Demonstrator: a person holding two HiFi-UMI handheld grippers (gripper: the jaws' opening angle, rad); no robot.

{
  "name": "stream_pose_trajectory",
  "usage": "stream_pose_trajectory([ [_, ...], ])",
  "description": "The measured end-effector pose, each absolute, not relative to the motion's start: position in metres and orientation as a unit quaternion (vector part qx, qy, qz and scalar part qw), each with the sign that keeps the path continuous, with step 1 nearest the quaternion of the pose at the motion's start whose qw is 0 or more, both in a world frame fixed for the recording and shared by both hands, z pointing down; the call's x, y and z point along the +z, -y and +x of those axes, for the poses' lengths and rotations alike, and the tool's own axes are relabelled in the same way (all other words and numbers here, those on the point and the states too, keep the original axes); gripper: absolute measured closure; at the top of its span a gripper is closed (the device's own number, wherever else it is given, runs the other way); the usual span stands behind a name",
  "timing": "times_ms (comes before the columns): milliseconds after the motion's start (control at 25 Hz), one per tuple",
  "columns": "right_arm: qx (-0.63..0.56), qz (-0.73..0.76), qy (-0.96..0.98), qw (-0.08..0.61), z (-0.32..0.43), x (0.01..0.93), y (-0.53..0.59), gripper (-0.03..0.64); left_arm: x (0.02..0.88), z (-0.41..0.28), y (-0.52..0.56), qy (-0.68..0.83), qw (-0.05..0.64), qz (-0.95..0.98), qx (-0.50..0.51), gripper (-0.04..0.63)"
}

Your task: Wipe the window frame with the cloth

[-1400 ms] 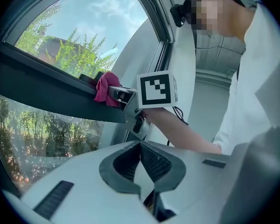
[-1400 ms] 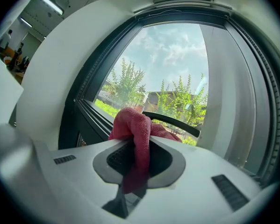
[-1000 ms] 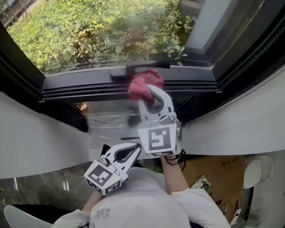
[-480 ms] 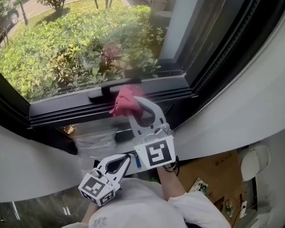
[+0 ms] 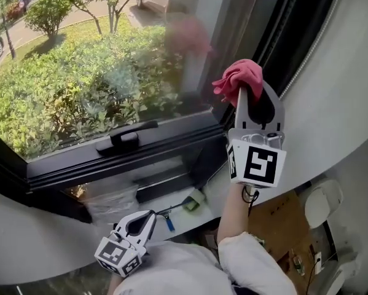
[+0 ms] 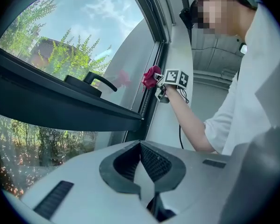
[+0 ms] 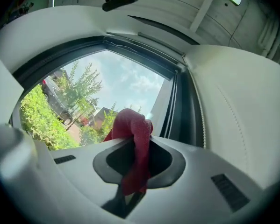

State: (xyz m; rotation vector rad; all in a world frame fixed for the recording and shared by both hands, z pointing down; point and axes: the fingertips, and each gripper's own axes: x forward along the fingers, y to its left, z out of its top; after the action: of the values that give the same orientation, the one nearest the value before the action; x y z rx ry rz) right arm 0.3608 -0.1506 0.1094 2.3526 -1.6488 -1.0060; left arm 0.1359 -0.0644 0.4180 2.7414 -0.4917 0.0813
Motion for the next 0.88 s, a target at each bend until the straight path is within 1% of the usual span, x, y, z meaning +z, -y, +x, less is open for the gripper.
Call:
stream_pose_trajectory([
  [200,-0.376,0.79,0.483,0.031,0.391,0.051,0.141,0.551,0.414,0.14,0.068,0.17,0.177,0.969,0.025,0.584],
  [400,-0.418,0.782,0.461,0.03,0.394,0.01,0.147,0.551,0.413,0.145,0.069,0.164,0.182,0.969,0.025,0.586],
  [560,-0.435,0.788,0.434,0.042,0.402,-0.003,0.159,0.551,0.415,0.147,0.067,0.16,0.186,0.969,0.026,0.586],
  [880,-0.437,0.79,0.43,0.021,0.409,-0.002,0.158,0.551,0.418,0.144,0.07,0.167,0.188,0.968,0.025,0.586],
])
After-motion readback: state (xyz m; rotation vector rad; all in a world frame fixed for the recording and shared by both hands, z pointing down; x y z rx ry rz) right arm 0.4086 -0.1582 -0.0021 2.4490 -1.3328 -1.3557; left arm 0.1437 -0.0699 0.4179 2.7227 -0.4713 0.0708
